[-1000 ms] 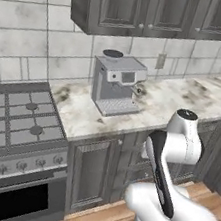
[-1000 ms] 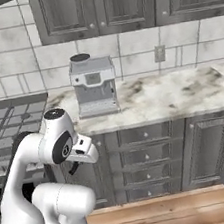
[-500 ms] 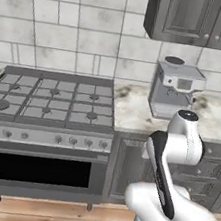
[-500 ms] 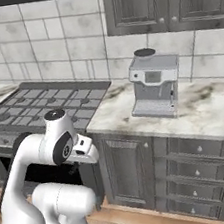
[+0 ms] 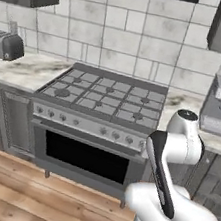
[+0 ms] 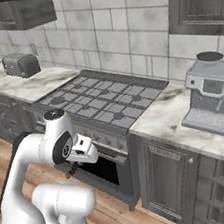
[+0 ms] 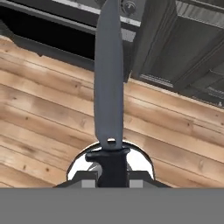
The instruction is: Retrieve the butter from the fridge and place it on a plate on the dining table. Then retrieve the butter knife by the fridge and place it near the plate.
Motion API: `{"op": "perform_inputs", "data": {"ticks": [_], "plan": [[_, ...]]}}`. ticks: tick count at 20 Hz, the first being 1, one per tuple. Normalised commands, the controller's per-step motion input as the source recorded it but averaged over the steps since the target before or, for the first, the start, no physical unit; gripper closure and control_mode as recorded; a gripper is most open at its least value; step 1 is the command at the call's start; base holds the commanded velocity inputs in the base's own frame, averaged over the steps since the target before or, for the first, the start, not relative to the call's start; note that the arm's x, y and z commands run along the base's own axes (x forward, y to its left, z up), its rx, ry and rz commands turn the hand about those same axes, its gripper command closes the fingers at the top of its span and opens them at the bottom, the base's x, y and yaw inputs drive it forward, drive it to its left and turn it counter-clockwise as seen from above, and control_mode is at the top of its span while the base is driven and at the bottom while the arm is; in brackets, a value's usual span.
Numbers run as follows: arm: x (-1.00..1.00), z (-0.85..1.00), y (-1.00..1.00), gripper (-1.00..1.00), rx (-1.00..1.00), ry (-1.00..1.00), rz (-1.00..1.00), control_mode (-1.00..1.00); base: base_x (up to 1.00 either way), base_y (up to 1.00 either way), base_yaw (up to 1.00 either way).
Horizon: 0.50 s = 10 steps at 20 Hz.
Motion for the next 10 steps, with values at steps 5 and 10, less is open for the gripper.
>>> {"op": "perform_inputs", "data": {"ticks": [5, 10], "plan": [[0.00, 0.00, 0.00, 1.00, 0.00, 0.00, 0.00, 1.00, 0.00, 0.21, 0.77], [0.00, 0.00, 0.00, 1.00, 0.00, 0.00, 0.00, 1.00, 0.00, 0.18, 0.80]]}}
